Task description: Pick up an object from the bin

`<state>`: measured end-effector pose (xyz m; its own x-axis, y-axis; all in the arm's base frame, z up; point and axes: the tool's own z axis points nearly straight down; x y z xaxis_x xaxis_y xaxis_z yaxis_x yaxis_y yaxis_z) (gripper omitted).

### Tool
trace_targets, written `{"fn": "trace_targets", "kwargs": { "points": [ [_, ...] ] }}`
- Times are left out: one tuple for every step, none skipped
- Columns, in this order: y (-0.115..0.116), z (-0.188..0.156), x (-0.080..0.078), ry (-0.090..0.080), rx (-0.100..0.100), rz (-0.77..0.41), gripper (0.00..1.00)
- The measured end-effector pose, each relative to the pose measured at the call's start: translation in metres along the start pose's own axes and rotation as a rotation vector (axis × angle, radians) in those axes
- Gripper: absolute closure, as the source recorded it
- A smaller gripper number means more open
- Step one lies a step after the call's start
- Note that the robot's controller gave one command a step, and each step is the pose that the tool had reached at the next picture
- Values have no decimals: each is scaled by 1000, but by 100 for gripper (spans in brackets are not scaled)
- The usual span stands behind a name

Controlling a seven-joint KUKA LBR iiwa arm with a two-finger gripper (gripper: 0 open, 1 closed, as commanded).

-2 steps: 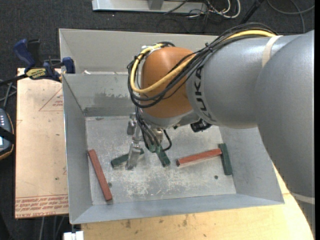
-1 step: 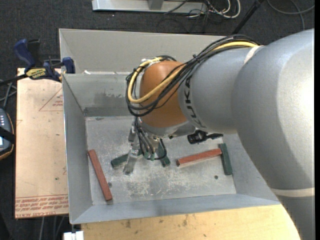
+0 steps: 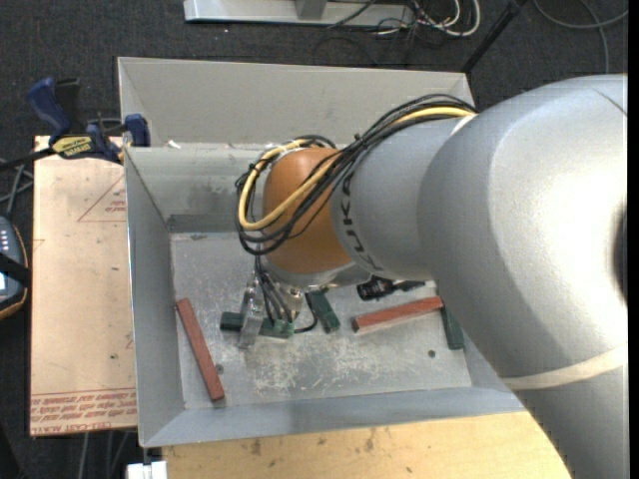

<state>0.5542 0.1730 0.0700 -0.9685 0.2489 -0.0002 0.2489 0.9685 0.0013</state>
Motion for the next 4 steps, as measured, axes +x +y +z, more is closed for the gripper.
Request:
{"fn": "trace_targets", "kwargs": {
  "points": [
    [0,0,0,0,0,0,100],
    [28,-121,-40,-2,-1,-60,100],
    [28,-121,-39,-2,-1,-60,100],
    [23,-151,-42,5,3,-118,100]
  ]
}}
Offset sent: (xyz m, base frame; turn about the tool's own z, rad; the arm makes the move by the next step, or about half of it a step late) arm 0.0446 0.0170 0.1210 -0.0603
